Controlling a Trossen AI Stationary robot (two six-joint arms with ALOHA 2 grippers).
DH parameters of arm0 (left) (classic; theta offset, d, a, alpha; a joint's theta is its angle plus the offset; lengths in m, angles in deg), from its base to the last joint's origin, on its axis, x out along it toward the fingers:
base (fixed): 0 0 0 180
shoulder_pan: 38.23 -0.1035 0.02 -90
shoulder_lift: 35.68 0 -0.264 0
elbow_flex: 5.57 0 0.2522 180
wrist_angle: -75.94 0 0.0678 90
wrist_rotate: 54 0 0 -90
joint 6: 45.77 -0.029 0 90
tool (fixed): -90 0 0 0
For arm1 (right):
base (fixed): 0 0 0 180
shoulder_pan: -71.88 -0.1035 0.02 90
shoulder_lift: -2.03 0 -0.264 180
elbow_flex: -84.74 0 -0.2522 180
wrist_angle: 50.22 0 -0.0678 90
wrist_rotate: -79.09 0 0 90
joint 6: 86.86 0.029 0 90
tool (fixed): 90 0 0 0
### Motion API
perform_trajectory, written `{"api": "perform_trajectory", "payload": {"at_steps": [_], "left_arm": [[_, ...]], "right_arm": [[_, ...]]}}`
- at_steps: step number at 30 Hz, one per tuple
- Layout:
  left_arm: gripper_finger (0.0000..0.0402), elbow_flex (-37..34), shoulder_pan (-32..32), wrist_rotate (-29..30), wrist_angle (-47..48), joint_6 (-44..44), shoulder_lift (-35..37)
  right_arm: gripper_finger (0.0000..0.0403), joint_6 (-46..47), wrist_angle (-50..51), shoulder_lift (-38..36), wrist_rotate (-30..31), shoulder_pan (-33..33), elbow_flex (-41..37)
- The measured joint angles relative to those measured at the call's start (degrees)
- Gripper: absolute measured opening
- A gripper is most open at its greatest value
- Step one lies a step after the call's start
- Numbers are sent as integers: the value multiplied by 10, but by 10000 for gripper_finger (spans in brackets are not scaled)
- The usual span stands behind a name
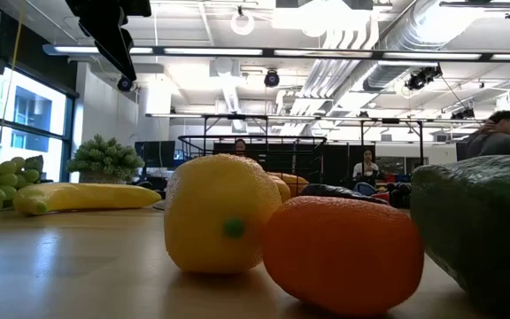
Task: Build produce basket
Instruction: Put the lemon into the black wire basket
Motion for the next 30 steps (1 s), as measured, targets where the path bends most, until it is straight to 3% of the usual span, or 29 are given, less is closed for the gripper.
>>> {"api": "perform_trajectory", "payload": {"at_steps": [12, 30], "left_arm": [[303, 0, 0, 2, 0, 0, 0], [303, 0, 0, 2, 0, 0, 0]], "right_arm": [[110, -185, 114, 0, 51, 118, 81], [107, -634, 193, 0, 85, 362, 199]]}}
